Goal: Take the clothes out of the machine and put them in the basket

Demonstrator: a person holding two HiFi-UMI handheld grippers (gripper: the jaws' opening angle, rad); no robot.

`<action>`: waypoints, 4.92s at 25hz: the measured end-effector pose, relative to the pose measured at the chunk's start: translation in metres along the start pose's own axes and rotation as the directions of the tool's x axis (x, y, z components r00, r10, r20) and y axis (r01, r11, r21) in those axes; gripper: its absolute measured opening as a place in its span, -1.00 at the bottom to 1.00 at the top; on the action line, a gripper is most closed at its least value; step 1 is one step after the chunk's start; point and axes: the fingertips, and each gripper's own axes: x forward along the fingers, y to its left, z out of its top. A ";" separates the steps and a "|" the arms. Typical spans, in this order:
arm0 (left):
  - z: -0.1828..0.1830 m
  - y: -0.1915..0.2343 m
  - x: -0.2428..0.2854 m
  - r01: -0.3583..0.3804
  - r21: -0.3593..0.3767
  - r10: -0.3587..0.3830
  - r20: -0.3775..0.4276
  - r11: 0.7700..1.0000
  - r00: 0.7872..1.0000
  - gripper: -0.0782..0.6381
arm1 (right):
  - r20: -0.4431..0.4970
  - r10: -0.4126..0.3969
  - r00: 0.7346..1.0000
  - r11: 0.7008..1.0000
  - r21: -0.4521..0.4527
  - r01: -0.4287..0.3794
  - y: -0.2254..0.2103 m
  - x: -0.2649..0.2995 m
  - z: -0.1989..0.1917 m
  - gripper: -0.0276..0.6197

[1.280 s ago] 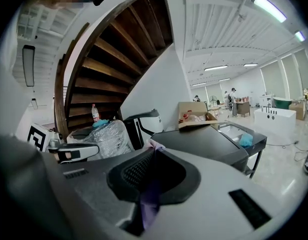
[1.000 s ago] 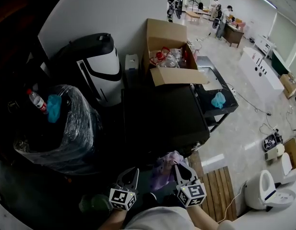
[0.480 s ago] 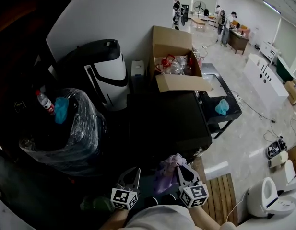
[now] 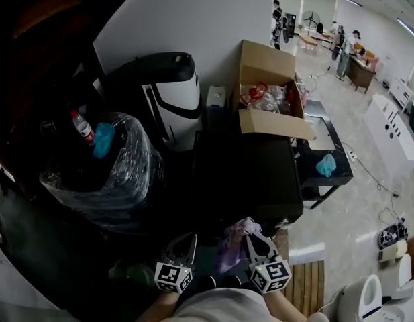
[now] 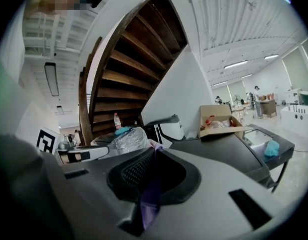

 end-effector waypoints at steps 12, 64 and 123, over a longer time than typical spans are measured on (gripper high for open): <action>0.000 0.005 -0.071 -0.368 -0.036 0.369 0.048 0.929 0.928 -0.73 | -0.042 0.346 0.937 0.936 -0.049 -0.348 0.041 0.016 0.012 -0.85; -0.096 0.135 -0.617 -0.918 -0.250 0.950 0.037 0.308 0.309 -0.73 | -0.232 0.869 0.437 0.434 -0.069 -0.898 0.577 0.021 -0.106 -0.85; -0.112 0.325 -0.631 -0.959 -0.269 0.985 -0.114 0.095 0.130 -0.73 | -0.374 0.910 0.181 0.216 0.055 -0.975 0.730 0.199 -0.154 -0.85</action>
